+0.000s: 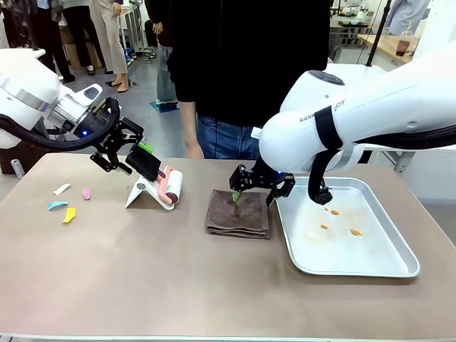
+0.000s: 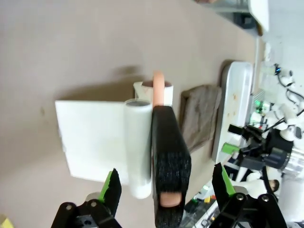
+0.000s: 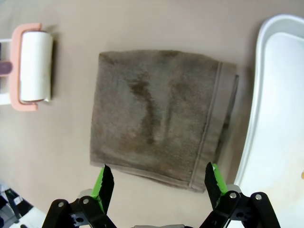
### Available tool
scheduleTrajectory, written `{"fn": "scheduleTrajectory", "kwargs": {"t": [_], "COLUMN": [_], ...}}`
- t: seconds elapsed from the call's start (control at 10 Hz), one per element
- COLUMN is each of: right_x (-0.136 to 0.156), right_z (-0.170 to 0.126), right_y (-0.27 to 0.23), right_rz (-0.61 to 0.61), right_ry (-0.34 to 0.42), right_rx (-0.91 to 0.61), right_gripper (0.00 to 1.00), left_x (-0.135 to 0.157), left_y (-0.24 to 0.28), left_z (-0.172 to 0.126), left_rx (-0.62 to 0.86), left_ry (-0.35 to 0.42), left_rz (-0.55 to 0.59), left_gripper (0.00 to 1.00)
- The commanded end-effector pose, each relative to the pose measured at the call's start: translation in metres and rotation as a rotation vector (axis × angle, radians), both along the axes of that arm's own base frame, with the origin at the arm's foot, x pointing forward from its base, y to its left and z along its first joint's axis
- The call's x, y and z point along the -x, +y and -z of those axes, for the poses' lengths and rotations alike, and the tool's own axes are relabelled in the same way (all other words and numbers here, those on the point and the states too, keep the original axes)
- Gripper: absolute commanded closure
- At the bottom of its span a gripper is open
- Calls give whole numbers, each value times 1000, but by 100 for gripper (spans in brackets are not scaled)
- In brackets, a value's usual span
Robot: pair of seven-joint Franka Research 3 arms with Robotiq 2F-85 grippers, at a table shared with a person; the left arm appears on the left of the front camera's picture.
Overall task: Clean the surface of the table.
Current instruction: Hold the Lint Roller with your left hand and the towel with your right hand.
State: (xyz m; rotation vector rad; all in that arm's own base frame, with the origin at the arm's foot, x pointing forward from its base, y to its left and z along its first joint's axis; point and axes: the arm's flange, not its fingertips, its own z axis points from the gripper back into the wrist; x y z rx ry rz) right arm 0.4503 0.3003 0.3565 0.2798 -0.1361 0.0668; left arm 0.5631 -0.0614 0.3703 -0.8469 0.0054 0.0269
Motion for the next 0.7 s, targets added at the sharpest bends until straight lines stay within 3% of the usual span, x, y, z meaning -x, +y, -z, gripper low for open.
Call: {"fn": "scheduleTrajectory", "kwargs": {"t": [0.0, 0.6], "right_x": [-3, -10], "right_z": [4, 11], "right_y": [4, 11], "right_rz": [15, 64], "right_ry": [40, 88], "right_rx": [-6, 15], "right_gripper": [0, 0], "left_x": [-6, -6], "left_y": [0, 0], "left_z": [4, 0], "left_rx": [48, 97], "left_ry": [-58, -54], "left_rz": [-16, 42], "left_gripper": [0, 0]}}
